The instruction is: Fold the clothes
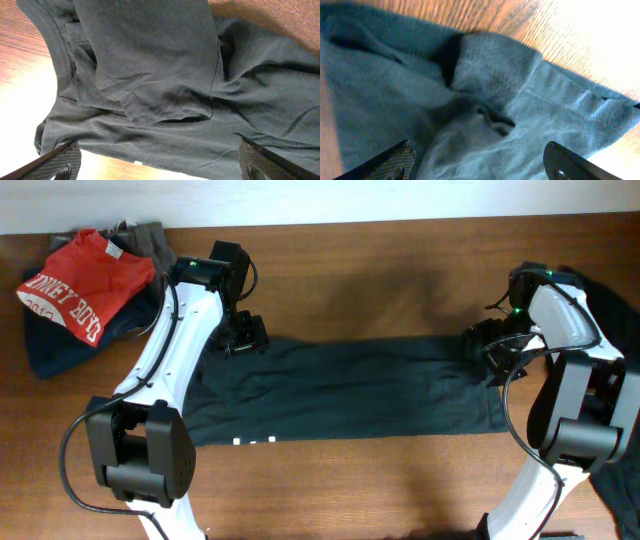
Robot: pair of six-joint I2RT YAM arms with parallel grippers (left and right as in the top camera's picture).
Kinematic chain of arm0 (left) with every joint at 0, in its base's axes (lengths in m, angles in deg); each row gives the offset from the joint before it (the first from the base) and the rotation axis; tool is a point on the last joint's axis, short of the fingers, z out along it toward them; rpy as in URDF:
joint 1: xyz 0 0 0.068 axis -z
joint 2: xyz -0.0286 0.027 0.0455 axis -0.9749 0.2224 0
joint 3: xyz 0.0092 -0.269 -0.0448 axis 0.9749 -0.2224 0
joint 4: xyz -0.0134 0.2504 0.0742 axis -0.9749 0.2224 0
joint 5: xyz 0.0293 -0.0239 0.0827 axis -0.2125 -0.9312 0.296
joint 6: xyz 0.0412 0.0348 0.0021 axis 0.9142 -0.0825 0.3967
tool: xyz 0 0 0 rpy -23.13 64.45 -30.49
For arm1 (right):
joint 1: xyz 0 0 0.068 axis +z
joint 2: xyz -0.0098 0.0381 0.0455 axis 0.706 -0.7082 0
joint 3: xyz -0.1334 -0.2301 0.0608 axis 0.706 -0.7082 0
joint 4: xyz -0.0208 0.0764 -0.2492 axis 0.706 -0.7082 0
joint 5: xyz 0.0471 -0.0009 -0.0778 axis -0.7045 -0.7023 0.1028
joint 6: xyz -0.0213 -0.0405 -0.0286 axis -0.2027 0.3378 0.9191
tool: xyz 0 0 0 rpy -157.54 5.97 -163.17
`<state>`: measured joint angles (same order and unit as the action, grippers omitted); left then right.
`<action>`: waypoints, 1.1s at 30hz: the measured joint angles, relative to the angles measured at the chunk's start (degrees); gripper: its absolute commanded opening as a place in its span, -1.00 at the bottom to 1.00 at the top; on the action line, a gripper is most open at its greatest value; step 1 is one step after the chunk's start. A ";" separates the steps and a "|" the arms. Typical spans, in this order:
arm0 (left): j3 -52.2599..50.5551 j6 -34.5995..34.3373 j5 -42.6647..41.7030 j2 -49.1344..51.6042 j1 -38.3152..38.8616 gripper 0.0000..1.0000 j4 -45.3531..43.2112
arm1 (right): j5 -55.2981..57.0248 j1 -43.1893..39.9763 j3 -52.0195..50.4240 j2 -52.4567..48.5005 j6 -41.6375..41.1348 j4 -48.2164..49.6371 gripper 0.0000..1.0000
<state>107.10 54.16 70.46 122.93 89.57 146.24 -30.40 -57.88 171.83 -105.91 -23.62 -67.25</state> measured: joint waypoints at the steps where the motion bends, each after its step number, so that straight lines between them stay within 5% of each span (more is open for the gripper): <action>1: 0.00 0.00 -0.02 0.00 0.00 0.99 0.07 | 1.20 0.00 -0.31 0.00 -0.33 0.57 0.64; 10: 0.00 0.00 0.00 0.02 0.00 0.98 0.11 | 5.53 -0.02 -1.29 -0.02 -1.40 2.40 0.22; 17: 0.00 0.00 -0.02 0.00 0.00 0.98 0.11 | 5.57 -0.02 -1.29 -0.02 -1.51 2.40 0.10; 31: 0.00 0.00 -0.02 0.00 0.00 0.98 0.11 | 5.75 -0.02 -1.29 -0.02 -1.73 2.80 -0.92; 33: 0.00 0.00 -0.02 0.02 0.00 0.98 0.11 | 5.79 -0.02 -1.29 -0.02 -1.60 2.47 -0.93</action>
<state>107.10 54.16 70.44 122.96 89.57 146.35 -24.61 -57.90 170.54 -105.93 -25.22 -64.78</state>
